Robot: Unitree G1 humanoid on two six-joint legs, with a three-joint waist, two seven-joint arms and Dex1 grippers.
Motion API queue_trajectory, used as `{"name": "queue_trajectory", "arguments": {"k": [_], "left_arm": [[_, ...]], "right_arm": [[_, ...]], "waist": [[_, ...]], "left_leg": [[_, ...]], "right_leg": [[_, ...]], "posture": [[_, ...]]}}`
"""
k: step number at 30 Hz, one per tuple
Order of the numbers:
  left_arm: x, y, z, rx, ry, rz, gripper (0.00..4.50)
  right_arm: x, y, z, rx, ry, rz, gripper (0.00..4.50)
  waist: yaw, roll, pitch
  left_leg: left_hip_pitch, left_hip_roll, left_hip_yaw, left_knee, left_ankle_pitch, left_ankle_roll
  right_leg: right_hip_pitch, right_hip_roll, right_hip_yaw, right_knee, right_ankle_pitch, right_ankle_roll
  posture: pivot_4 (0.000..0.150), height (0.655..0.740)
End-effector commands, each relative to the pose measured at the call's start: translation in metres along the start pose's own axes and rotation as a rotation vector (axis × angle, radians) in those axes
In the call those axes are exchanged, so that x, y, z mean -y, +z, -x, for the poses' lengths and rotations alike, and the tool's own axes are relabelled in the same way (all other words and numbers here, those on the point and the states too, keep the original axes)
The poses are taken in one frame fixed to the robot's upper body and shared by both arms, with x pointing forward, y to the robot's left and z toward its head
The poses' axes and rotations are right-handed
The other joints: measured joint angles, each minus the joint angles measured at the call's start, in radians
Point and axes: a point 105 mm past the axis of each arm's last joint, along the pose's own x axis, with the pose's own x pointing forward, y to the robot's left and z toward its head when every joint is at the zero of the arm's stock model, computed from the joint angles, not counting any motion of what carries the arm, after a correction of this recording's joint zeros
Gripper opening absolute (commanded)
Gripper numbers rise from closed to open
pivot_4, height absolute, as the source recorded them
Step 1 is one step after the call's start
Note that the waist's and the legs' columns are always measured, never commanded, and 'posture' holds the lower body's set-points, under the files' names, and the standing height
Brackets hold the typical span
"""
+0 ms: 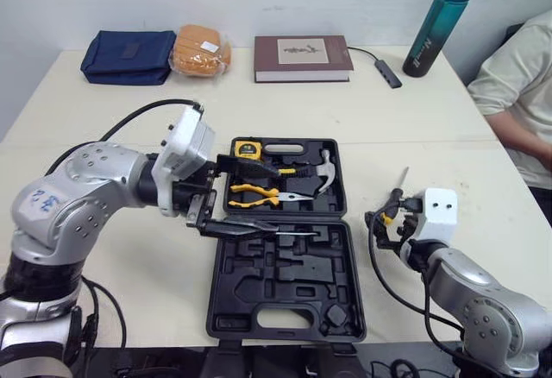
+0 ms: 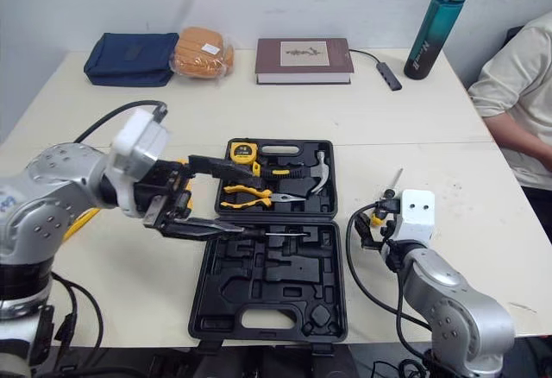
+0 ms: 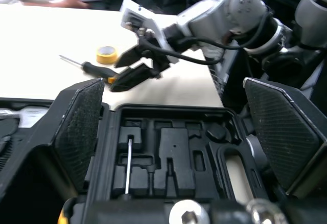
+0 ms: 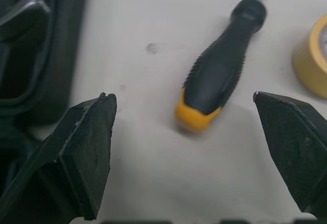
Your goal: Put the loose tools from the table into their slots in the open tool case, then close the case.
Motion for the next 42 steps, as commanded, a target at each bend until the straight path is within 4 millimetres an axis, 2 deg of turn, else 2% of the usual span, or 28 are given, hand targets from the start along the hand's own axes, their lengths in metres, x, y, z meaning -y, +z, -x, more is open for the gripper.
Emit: {"name": "queue_trajectory", "arguments": {"k": [1, 10, 13, 14, 16, 18, 19, 23, 27, 31, 34, 38, 42], "left_arm": [[-0.008, 0.008, -0.005, 0.024, 0.021, -0.066, 4.41], [-0.008, 0.006, -0.014, 0.017, -0.027, -0.087, 4.41], [-0.008, 0.005, -0.016, 0.019, -0.032, -0.091, 4.5], [-0.008, 0.005, -0.016, 0.019, -0.034, -0.095, 4.5], [-0.009, 0.005, -0.017, 0.02, -0.033, -0.1, 4.5], [-0.009, 0.005, -0.016, 0.02, -0.032, -0.104, 4.5], [-0.01, 0.005, -0.016, 0.02, -0.031, -0.107, 4.5], [-0.013, 0.004, -0.013, 0.014, -0.02, -0.115, 4.5], [-0.013, -0.003, -0.007, -0.01, -0.009, -0.106, 4.5], [-0.007, -0.02, 0.011, -0.088, 0.024, -0.057, 4.5], [-0.002, -0.029, 0.021, -0.131, 0.036, -0.035, 4.5], [0.02, -0.058, 0.048, -0.271, 0.06, 0.045, 4.5], [0.032, -0.078, 0.064, -0.374, 0.081, 0.066, 4.5]], "right_arm": [[-0.003, 0.004, -0.006, 0.032, -0.009, -0.003, 4.5], [-0.001, -0.01, -0.019, 0.016, -0.062, -0.052, 4.5], [0.001, -0.013, -0.022, 0.024, -0.086, -0.058, 3.7], [0.003, -0.013, -0.023, 0.03, -0.103, -0.065, 3.06], [0.008, -0.011, -0.023, 0.047, -0.134, -0.079, 2.24], [0.008, -0.009, -0.024, 0.061, -0.144, -0.084, 1.19], [0.007, -0.007, -0.023, 0.07, -0.139, -0.082, 0.84], [0.002, 0.007, -0.017, 0.117, -0.096, -0.063, 0.85], [-0.006, 0.029, -0.006, 0.178, 0.023, 0.034, 0.85], [-0.032, 0.058, 0.017, 0.212, 0.404, 0.221, 0.85], [-0.041, 0.061, 0.027, 0.183, 0.563, 0.289, 0.85], [-0.064, 0.046, 0.053, 0.019, 0.967, 0.526, 0.85], [-0.072, 0.041, 0.054, -0.077, 1.124, 0.61, 0.85]], "waist": [[0.0, 0.0, 0.0], [0.0, -0.001, -0.001], [-0.002, -0.001, -0.001], [-0.003, -0.002, -0.001], [-0.004, -0.002, -0.001], [-0.004, -0.002, -0.001], [-0.003, -0.002, -0.001], [-0.002, -0.002, -0.001], [-0.001, -0.002, -0.001], [-0.006, -0.001, 0.0], [0.0, -0.003, 0.001], [-0.005, -0.003, 0.002], [-0.001, -0.006, 0.003]], "left_leg": [[0.0, 0.0, 0.0, 0.0, 0.0, 0.0], [0.0, 0.0, 0.0, 0.001, 0.0, 0.0], [0.0, 0.0, 0.0, 0.001, 0.0, 0.0], [0.0, 0.0, 0.0, 0.001, 0.0, 0.0], [0.001, 0.0, 0.0, 0.001, 0.0, 0.0], [0.001, 0.001, 0.0, 0.001, 0.001, -0.001], [0.001, 0.0, 0.0, 0.001, 0.001, -0.001], [0.001, 0.0, 0.0, 0.001, 0.001, -0.001], [0.001, 0.0, 0.0, 0.0, 0.001, -0.001], [0.001, 0.0, 0.0, 0.0, 0.0, 0.0], [0.001, 0.002, -0.001, -0.001, 0.0, 0.0], [0.002, 0.002, -0.001, -0.002, 0.0, 0.001], [0.001, 0.002, -0.002, -0.001, -0.001, 0.002]], "right_leg": [[0.0, 0.0, 0.0, 0.0, 0.0, 0.0], [-0.001, 0.001, 0.002, 0.005, 0.0, 0.0], [-0.001, 0.001, 0.003, 0.005, 0.0, 0.0], [-0.001, 0.001, 0.003, 0.006, 0.0, 0.0], [-0.001, 0.001, 0.003, 0.007, 0.0, 0.0], [-0.001, 0.001, 0.003, 0.006, 0.0, 0.0], [-0.001, 0.001, 0.003, 0.006, 0.0, 0.0], [-0.001, 0.001, 0.003, 0.007, 0.0, 0.0], [-0.001, 0.001, 0.003, 0.007, 0.0, 0.0], [-0.001, 0.001, 0.004, 0.006, 0.0, 0.0], [-0.001, 0.003, 0.004, 0.004, 0.0, 0.0], [0.0, 0.003, 0.006, 0.0, 0.0, 0.0], [0.0, 0.003, 0.005, -0.001, 0.0, -0.001]], "posture": [[0.15, 0.74], [0.15, 0.74], [0.15, 0.74], [0.15, 0.74], [0.15, 0.74], [0.15, 0.74], [0.15, 0.74], [0.15, 0.74], [0.15, 0.74], [0.15, 0.74], [0.15, 0.74], [0.15, 0.74], [0.15, 0.74]]}}
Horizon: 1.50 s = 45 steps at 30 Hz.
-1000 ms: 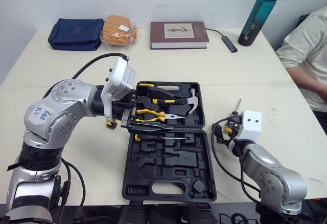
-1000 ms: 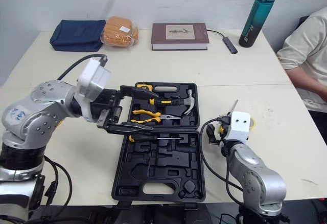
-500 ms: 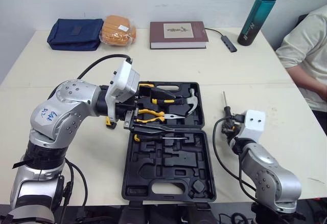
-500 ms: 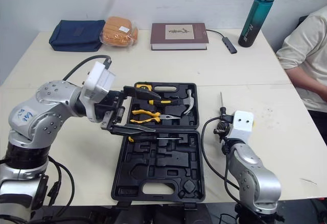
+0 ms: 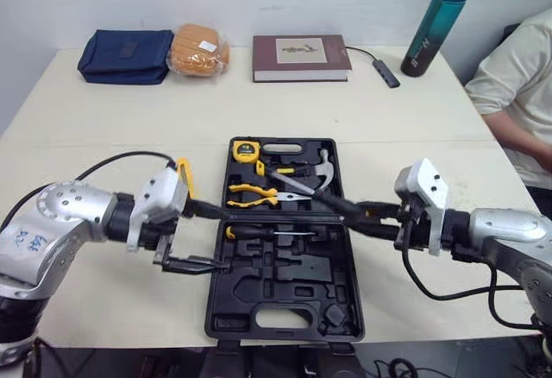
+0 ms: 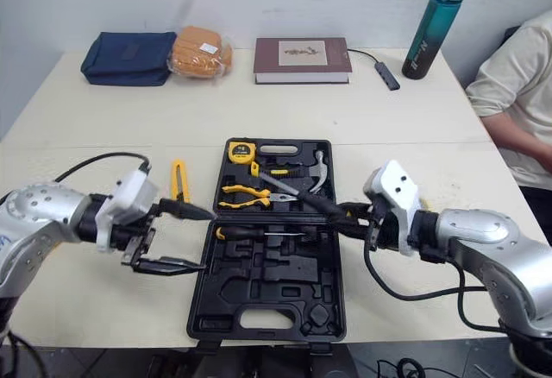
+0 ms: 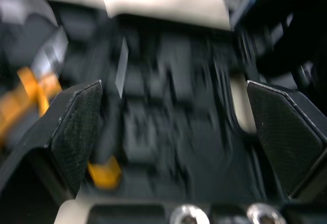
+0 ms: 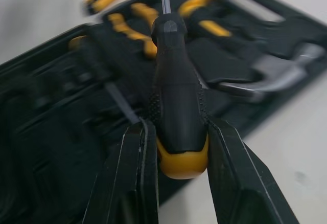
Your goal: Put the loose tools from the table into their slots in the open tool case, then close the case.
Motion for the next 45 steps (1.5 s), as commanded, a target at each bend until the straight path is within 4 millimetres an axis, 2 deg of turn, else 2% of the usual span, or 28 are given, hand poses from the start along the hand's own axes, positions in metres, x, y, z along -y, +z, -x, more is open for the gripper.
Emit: {"name": "queue_trajectory", "arguments": {"k": [1, 4, 8, 17, 33, 34, 37, 39, 43, 45], "left_arm": [[0.007, -0.008, 0.011, -0.087, 0.021, -0.077, 4.5], [0.011, -0.021, 0.012, -0.132, 0.026, -0.086, 4.5], [0.012, -0.025, 0.011, -0.137, 0.037, -0.095, 4.5], [0.008, -0.02, 0.008, -0.108, 0.064, -0.101, 4.5], [0.004, -0.012, 0.001, -0.077, 0.054, -0.111, 4.5], [0.003, -0.011, 0.0, -0.073, 0.055, -0.112, 4.5], [0.003, -0.007, -0.001, -0.056, 0.055, -0.113, 4.5], [0.003, -0.003, -0.003, -0.039, 0.054, -0.11, 4.5], [0.004, 0.002, -0.007, -0.009, 0.048, -0.104, 4.5], [0.005, 0.003, -0.01, -0.007, 0.035, -0.111, 4.5]], "right_arm": [[-0.01, 0.005, -0.008, -0.028, 0.165, 0.059, 0.85], [-0.013, -0.004, -0.017, -0.107, 0.242, 0.113, 0.85], [-0.006, -0.022, -0.028, -0.209, 0.242, 0.195, 0.85], [-0.006, -0.037, -0.032, -0.277, 0.252, 0.24, 0.85], [-0.009, -0.033, -0.036, -0.246, 0.245, 0.204, 0.85], [-0.011, -0.03, -0.035, -0.235, 0.257, 0.193, 1.88], [-0.011, -0.019, -0.031, -0.201, 0.253, 0.19, 3.28], [-0.011, -0.012, -0.03, -0.163, 0.252, 0.198, 4.39], [-0.009, 0.005, -0.038, 0.028, 0.248, 0.202, 4.46], [-0.01, 0.008, -0.045, 0.116, 0.264, 0.186, 3.81]], "waist": [[0.0, 0.0, 0.0], [0.0, 0.0, 0.0], [0.003, 0.0, 0.0], [0.0, 0.0, 0.0], [0.001, 0.0, 0.0], [0.001, 0.0, 0.0], [0.001, 0.0, 0.0], [0.001, -0.001, 0.0], [0.0, -0.001, 0.0], [0.0, -0.001, 0.0]], "left_leg": [[0.0, 0.0, 0.0, 0.0, 0.0, 0.0], [0.0, -0.001, 0.0, 0.0, -0.001, 0.001], [-0.002, -0.002, 0.0, 0.0, -0.001, 0.002], [-0.001, -0.002, 0.0, 0.001, -0.001, 0.002], [-0.001, -0.003, 0.0, 0.002, -0.001, 0.002], [-0.001, -0.003, 0.0, 0.002, -0.001, 0.002], [-0.001, -0.003, 0.0, 0.002, -0.001, 0.002], [-0.001, -0.003, 0.0, 0.002, -0.001, 0.002], [-0.001, -0.002, 0.0, 0.002, -0.001, 0.002], [-0.001, -0.002, 0.0, 0.002, -0.001, 0.002]], "right_leg": [[0.0, -0.001, 0.0, 0.0, 0.0, 0.0], [0.0, -0.002, -0.001, 0.0, 0.0, 0.0], [-0.001, -0.004, -0.002, -0.002, 0.0, 0.0], [-0.001, -0.005, -0.002, -0.001, 0.0, 0.001], [0.0, -0.005, -0.003, 0.0, 0.0, 0.001], [0.0, -0.005, -0.003, 0.0, 0.0, 0.001], [0.0, -0.005, -0.003, 0.0, 0.0, 0.001], [0.0, -0.005, -0.003, 0.001, 0.0, 0.001], [0.0, -0.004, -0.003, 0.001, 0.001, 0.001], [0.0, -0.004, -0.003, 0.001, 0.001, 0.001]], "posture": [[0.15, 0.74], [0.15, 0.74], [0.15, 0.74], [0.15, 0.74], [0.15, 0.74], [0.15, 0.74], [0.15, 0.74], [0.15, 0.74], [0.15, 0.74], [0.15, 0.74]]}}
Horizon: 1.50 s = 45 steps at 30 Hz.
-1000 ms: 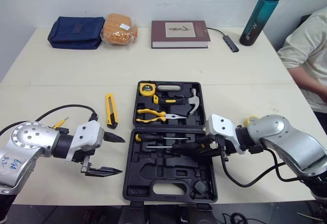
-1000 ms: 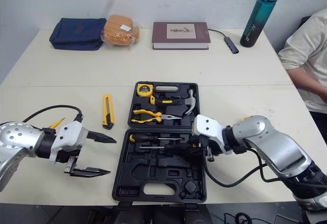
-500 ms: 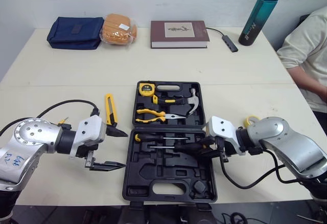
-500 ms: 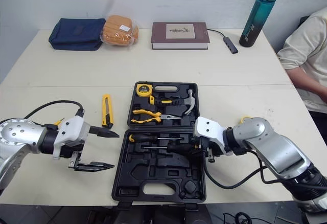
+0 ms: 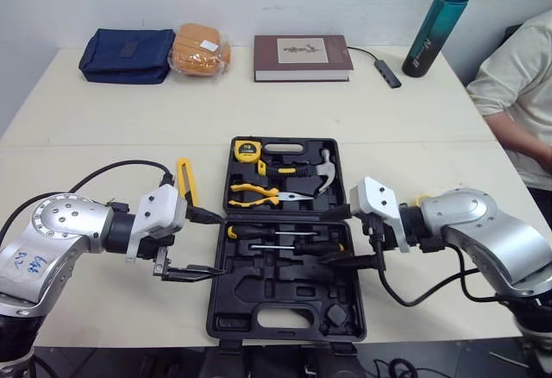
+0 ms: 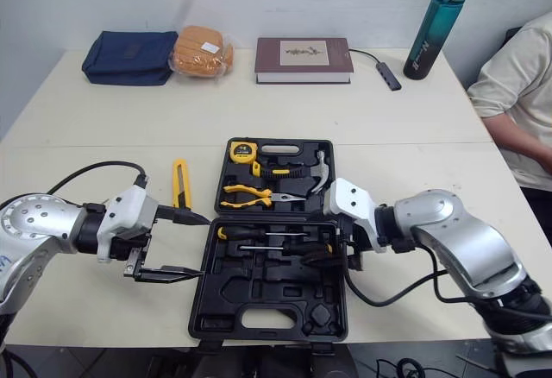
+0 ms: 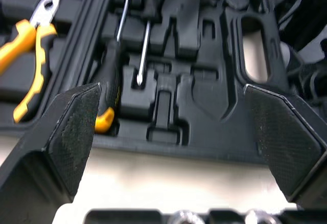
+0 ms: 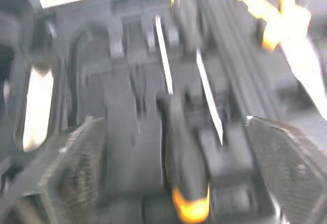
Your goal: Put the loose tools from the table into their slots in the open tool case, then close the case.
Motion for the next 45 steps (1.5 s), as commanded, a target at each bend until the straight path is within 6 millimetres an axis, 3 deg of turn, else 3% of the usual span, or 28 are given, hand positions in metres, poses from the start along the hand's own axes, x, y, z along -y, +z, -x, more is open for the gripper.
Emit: {"name": "queue_trajectory", "arguments": {"k": [1, 5, 8, 27, 41, 45], "left_arm": [[0.006, 0.01, -0.006, 0.02, -0.039, -0.045, 4.5], [0.005, 0.01, -0.006, 0.016, -0.044, -0.051, 4.5], [0.005, 0.012, -0.009, 0.016, -0.052, -0.067, 4.5], [0.003, 0.01, -0.012, -0.008, -0.069, -0.101, 4.5], [-0.003, 0.005, -0.018, -0.005, -0.062, -0.121, 4.5], [-0.005, 0.005, -0.019, 0.005, -0.056, -0.122, 4.5]], "right_arm": [[0.002, 0.008, -0.005, 0.149, 0.007, 0.022, 3.52], [-0.003, -0.005, -0.014, 0.163, 0.054, 0.021, 1.49], [0.004, -0.019, -0.021, 0.123, 0.025, -0.001, 0.04], [0.002, -0.092, -0.03, -0.28, 0.019, -0.001, 0.04], [0.006, -0.106, -0.027, -0.37, -0.032, -0.046, 0.04], [0.008, -0.086, -0.03, -0.251, -0.045, -0.054, 0.04]], "waist": [[0.001, 0.0, 0.0], [0.004, 0.0, 0.0], [0.003, 0.0, 0.0], [0.001, -0.003, -0.003], [0.001, -0.01, -0.014], [0.002, -0.01, -0.016]], "left_leg": [[0.0, 0.0, 0.0, 0.0, 0.0, 0.0], [0.0, 0.0, 0.0, 0.001, 0.0, 0.0], [0.0, 0.0, 0.0, 0.002, 0.0, 0.0], [0.003, 0.0, 0.0, 0.006, 0.0, 0.0], [0.02, 0.001, -0.001, -0.001, -0.003, -0.002], [0.019, 0.001, -0.001, -0.002, -0.003, -0.002]], "right_leg": [[0.0, 0.0, 0.0, 0.0, 0.0, 0.0], [0.0, 0.0, 0.0, 0.002, 0.0, 0.0], [0.0, 0.0, 0.0, 0.001, 0.0, 0.0], [0.002, 0.0, 0.001, 0.006, 0.0, 0.0], [0.019, 0.0, 0.0, -0.001, -0.001, -0.001], [0.019, 0.0, 0.0, -0.002, -0.001, -0.001]], "posture": [[0.15, 0.74], [0.15, 0.74], [0.15, 0.74], [0.15, 0.74], [0.15, 0.74], [0.15, 0.74]]}}
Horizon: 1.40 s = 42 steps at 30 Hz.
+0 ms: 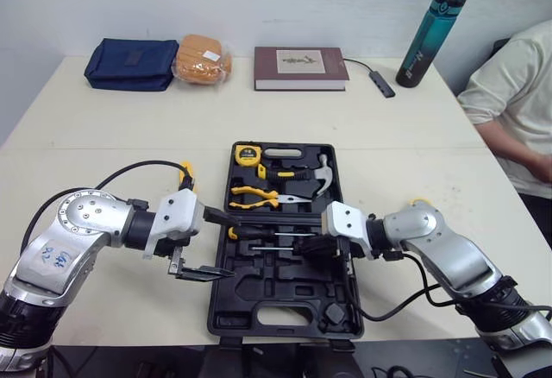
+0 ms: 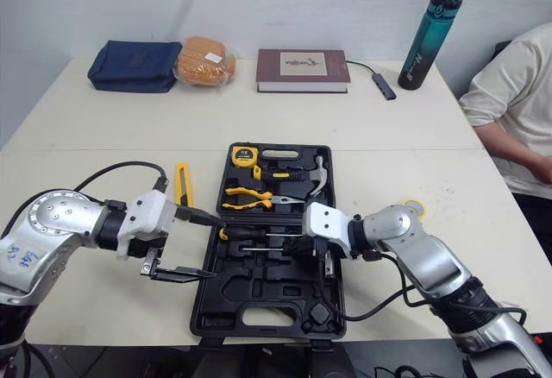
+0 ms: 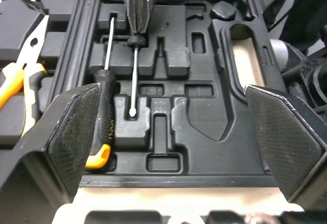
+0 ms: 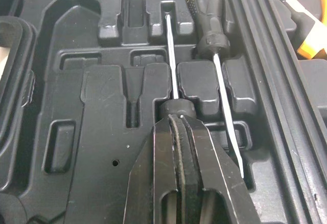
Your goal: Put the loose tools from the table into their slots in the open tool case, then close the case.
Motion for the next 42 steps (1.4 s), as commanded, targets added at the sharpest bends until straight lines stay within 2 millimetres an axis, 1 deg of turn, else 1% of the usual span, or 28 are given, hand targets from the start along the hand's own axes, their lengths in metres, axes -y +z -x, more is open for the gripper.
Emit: {"name": "queue_trajectory", "arguments": {"k": [1, 2, 4, 6, 7, 9, 10, 11, 12, 13, 15, 16, 17, 18, 20, 21, 22, 23, 25, 29, 30, 31, 34, 36, 40, 42], "left_arm": [[-0.002, 0.005, -0.001, 0.015, 0.014, -0.03, 4.5], [-0.002, 0.004, 0.0, 0.019, 0.023, -0.023, 4.5], [-0.006, 0.001, 0.005, 0.043, 0.098, 0.027, 4.5], [-0.005, -0.006, 0.016, 0.068, 0.196, 0.106, 4.5], [-0.004, -0.009, 0.021, 0.076, 0.236, 0.138, 4.5], [-0.004, -0.014, 0.035, 0.112, 0.362, 0.206, 4.5], [-0.005, -0.019, 0.047, 0.157, 0.474, 0.268, 4.5], [-0.004, -0.025, 0.058, 0.186, 0.563, 0.325, 4.5], [-0.001, -0.029, 0.064, 0.202, 0.618, 0.362, 4.5], [0.002, -0.034, 0.069, 0.204, 0.655, 0.386, 4.5], [0.01, -0.046, 0.08, 0.173, 0.719, 0.425, 4.5], [0.017, -0.055, 0.092, 0.153, 0.762, 0.459, 4.5], [0.022, -0.06, 0.099, 0.14, 0.788, 0.481, 4.5], [0.027, -0.067, 0.11, 0.125, 0.83, 0.507, 4.5], [0.042, -0.087, 0.146, 0.088, 0.974, 0.591, 4.5], [0.048, -0.094, 0.159, 0.075, 1.025, 0.618, 4.5], [0.058, -0.106, 0.179, 0.048, 1.094, 0.654, 4.5], [0.068, -0.116, 0.195, 0.012, 1.147, 0.681, 4.5], [0.086, -0.132, 0.219, -0.065, 1.218, 0.713, 4.5], [0.107, -0.147, 0.252, -0.135, 1.344, 0.734, 4.5], [0.11, -0.15, 0.256, -0.145, 1.364, 0.733, 4.5], [0.111, -0.151, 0.256, -0.154, 1.361, 0.729, 4.5], [0.107, -0.148, 0.246, -0.155, 1.308, 0.704, 4.5], [0.1, -0.145, 0.239, -0.144, 1.278, 0.684, 4.5], [0.078, -0.138, 0.223, -0.128, 1.211, 0.632, 4.5], [0.07, -0.135, 0.215, -0.128, 1.163, 0.615, 4.5]], "right_arm": [[0.004, -0.02, 0.002, -0.03, -0.066, -0.133, 0.04], [0.006, -0.011, 0.004, 0.019, -0.079, -0.124, 0.04], [0.008, 0.014, 0.018, 0.147, -0.115, -0.099, 0.04], [0.005, 0.027, 0.041, 0.218, -0.162, -0.1, 0.04], [0.004, 0.028, 0.05, 0.231, -0.184, -0.111, 0.04], [-0.004, 0.025, 0.072, 0.231, -0.201, -0.163, 0.66], [-0.005, 0.022, 0.092, 0.226, -0.245, -0.193, 0.93], [-0.005, 0.019, 0.109, 0.222, -0.296, -0.221, 1.36], [-0.005, 0.017, 0.121, 0.221, -0.332, -0.239, 1.79], [-0.004, 0.015, 0.131, 0.22, -0.372, -0.258, 2.39], [-0.004, 0.007, 0.151, 0.208, -0.436, -0.308, 3.39], [-0.004, -0.001, 0.165, 0.185, -0.484, -0.333, 3.81], [-0.004, -0.007, 0.174, 0.168, -0.514, -0.349, 4.4], [-0.004, -0.014, 0.183, 0.148, -0.558, -0.367, 4.46], [-0.005, -0.035, 0.209, 0.097, -0.651, -0.412, 4.46], [-0.006, -0.042, 0.217, 0.079, -0.675, -0.425, 4.46], [-0.007, -0.053, 0.231, 0.06, -0.723, -0.448, 4.46], [-0.009, -0.061, 0.243, 0.048, -0.764, -0.466, 4.46], [-0.013, -0.075, 0.264, 0.016, -0.833, -0.492, 4.46], [-0.021, -0.095, 0.288, -0.026, -0.914, -0.526, 4.46], [-0.023, -0.1, 0.291, -0.033, -0.931, -0.533, 4.46], [-0.023, -0.103, 0.293, -0.041, -0.939, -0.531, 4.46], [-0.021, -0.102, 0.29, -0.031, -0.936, -0.52, 4.46], [-0.017, -0.095, 0.286, -0.005, -0.93, -0.508, 4.46], [-0.006, -0.077, 0.271, 0.041, -0.89, -0.466, 4.46], [-0.002, -0.066, 0.261, 0.062, -0.857, -0.446, 4.46]], "waist": [[0.0, 0.0, 0.0], [0.0, 0.0, 0.0], [-0.001, 0.002, 0.002], [-0.002, 0.007, 0.005], [-0.002, 0.009, 0.008], [0.0, 0.012, 0.01], [0.001, 0.012, 0.011], [0.002, 0.013, 0.011], [0.003, 0.012, 0.011], [0.003, 0.012, 0.011], [0.003, 0.011, 0.012], [0.003, 0.011, 0.012], [0.002, 0.01, 0.012], [0.002, 0.01, 0.012], [0.001, 0.01, 0.012], [0.001, 0.01, 0.012], [0.001, 0.01, 0.012], [0.002, 0.01, 0.012], [0.001, 0.01, 0.012], [0.001, 0.011, 0.013], [0.001, 0.011, 0.013], [0.001, 0.011, 0.013], [0.0, 0.013, 0.014], [0.0, 0.014, 0.014], [0.0, 0.018, 0.013], [-0.001, 0.018, 0.013]], "left_leg": [[0.0, 0.0, 0.0, 0.0, 0.0, 0.0], [0.0, 0.0, 0.0, 0.0, 0.0, 0.0], [-0.001, 0.0, 0.0, 0.0, 0.0, 0.0], [-0.003, 0.0, 0.0, -0.001, 0.0, 0.001], [-0.004, 0.0, 0.0, -0.001, -0.001, 0.001], [-0.007, 0.0, 0.0, -0.002, -0.001, 0.001], [-0.007, 0.0, 0.0, -0.002, -0.001, 0.001], [-0.008, 0.0, -0.001, -0.002, -0.001, 0.001], [-0.009, 0.0, -0.001, -0.002, -0.002, 0.003], [-0.009, 0.0, -0.002, -0.002, -0.002, 0.004], [-0.009, 0.0, -0.003, -0.001, -0.003, 0.005], [-0.009, 0.0, -0.003, 0.0, -0.003, 0.005], [-0.009, 0.0, -0.003, 0.0, -0.003, 0.006], [-0.009, 0.0, -0.003, -0.001, -0.005, 0.009], [-0.008, 0.0, -0.003, -0.001, -0.006, 0.01], [-0.008, 0.0, -0.003, -0.002, -0.006, 0.01], [-0.007, 0.0, -0.002, -0.002, -0.006, 0.01], [-0.007, 0.0, -0.002, -0.003, -0.006, 0.01], [-0.007, 0.0, -0.002, -0.003, -0.006, 0.009], [-0.007, 0.0, -0.002, -0.004, -0.009, 0.009], [-0.007, 0.0, -0.002, -0.005, -0.01, 0.007], [-0.007, 0.0, -0.002, -0.005, -0.011, 0.005], [-0.008, 0.0, -0.001, -0.006, -0.012, 0.004], [-0.009, 0.0, -0.001, -0.007, -0.012, 0.004], [-0.008, 0.0, -0.001, -0.009, -0.011, 0.004], [-0.008, 0.0, -0.001, -0.01, -0.009, 0.005]], "right_leg": [[0.0, 0.0, 0.0, 0.0, 0.0, 0.0], [0.0, 0.0, 0.0, 0.0, 0.0, 0.0], [-0.001, 0.0, 0.0, 0.0, 0.0, 0.0], [-0.003, 0.0, 0.0, 0.0, 0.0, 0.0], [-0.004, 0.0, 0.0, -0.001, 0.0, 0.0], [-0.007, 0.0, -0.001, -0.001, 0.0, 0.0], [-0.007, 0.0, -0.001, -0.001, 0.0, 0.0], [-0.007, 0.0, -0.002, -0.002, 0.0, 0.0], [-0.006, 0.0, -0.003, -0.002, 0.0, 0.0], [-0.005, 0.0, -0.004, -0.003, 0.0, 0.0], [-0.003, 0.0, -0.004, -0.009, 0.001, 0.002], [-0.003, 0.0, -0.004, -0.01, 0.002, 0.003], [-0.002, 0.0, -0.004, -0.011, 0.002, 0.004], [-0.002, -0.001, -0.004, -0.011, 0.002, 0.004], [-0.002, -0.001, -0.004, -0.011, 0.002, 0.004], [-0.002, -0.001, -0.003, -0.012, 0.002, 0.003], [-0.002, -0.001, -0.003, -0.012, 0.002, 0.002], [-0.002, -0.001, -0.003, -0.012, 0.002, 0.002], [-0.002, -0.001, -0.003, -0.013, 0.001, 0.001], [-0.003, -0.001, -0.003, -0.015, 0.001, 0.0], [-0.004, -0.001, -0.002, -0.015, 0.001, -0.001], [-0.004, -0.001, -0.002, -0.016, 0.0, -0.002], [-0.005, -0.002, -0.002, -0.016, 0.0, -0.002], [-0.006, -0.002, -0.002, -0.016, 0.001, -0.001], [-0.007, -0.002, -0.002, -0.016, 0.001, -0.001], [-0.007, -0.002, -0.002, -0.016, 0.001, -0.001]], "posture": [[0.15, 0.74], [0.15, 0.74], [0.15, 0.74], [0.15, 0.74], [0.15, 0.74], [0.15, 0.74], [0.15, 0.74], [0.15, 0.74], [0.15, 0.74], [0.15, 0.74], [0.15, 0.74], [0.15, 0.74], [0.15, 0.74], [0.15, 0.74], [0.15, 0.74], [0.15, 0.74], [0.15, 0.74], [0.15, 0.74], [0.15, 0.74], [0.15, 0.74], [0.15, 0.74], [0.15, 0.74], [0.15, 0.74], [0.15, 0.74], [0.15, 0.74], [0.15, 0.74]]}}
